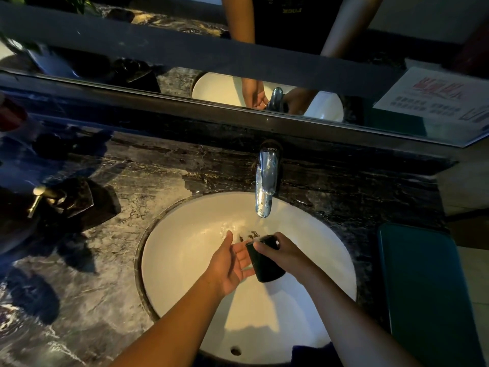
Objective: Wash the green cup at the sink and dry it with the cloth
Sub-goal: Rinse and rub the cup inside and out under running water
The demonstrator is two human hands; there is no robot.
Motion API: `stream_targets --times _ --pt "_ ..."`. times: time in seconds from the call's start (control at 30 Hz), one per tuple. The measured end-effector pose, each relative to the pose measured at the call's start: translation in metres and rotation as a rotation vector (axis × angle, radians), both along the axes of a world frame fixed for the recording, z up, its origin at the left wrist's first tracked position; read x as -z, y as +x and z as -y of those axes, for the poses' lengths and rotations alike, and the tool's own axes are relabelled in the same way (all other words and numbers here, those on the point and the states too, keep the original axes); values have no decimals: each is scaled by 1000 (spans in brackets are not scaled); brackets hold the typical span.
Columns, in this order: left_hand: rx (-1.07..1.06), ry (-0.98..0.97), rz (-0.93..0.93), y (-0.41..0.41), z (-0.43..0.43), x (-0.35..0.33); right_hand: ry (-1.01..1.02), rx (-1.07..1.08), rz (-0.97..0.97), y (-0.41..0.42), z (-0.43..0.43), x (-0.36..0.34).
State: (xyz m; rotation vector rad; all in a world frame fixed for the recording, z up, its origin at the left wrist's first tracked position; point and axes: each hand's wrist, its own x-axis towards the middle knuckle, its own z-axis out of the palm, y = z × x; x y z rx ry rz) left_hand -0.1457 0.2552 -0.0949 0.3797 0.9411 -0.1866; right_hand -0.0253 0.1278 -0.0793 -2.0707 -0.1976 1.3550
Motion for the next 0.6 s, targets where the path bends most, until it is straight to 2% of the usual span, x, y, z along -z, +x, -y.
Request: stream_targets --times 0.6 --pt "-92 -81 48 3 17 -24 -24 -102 111 19 0 -34"
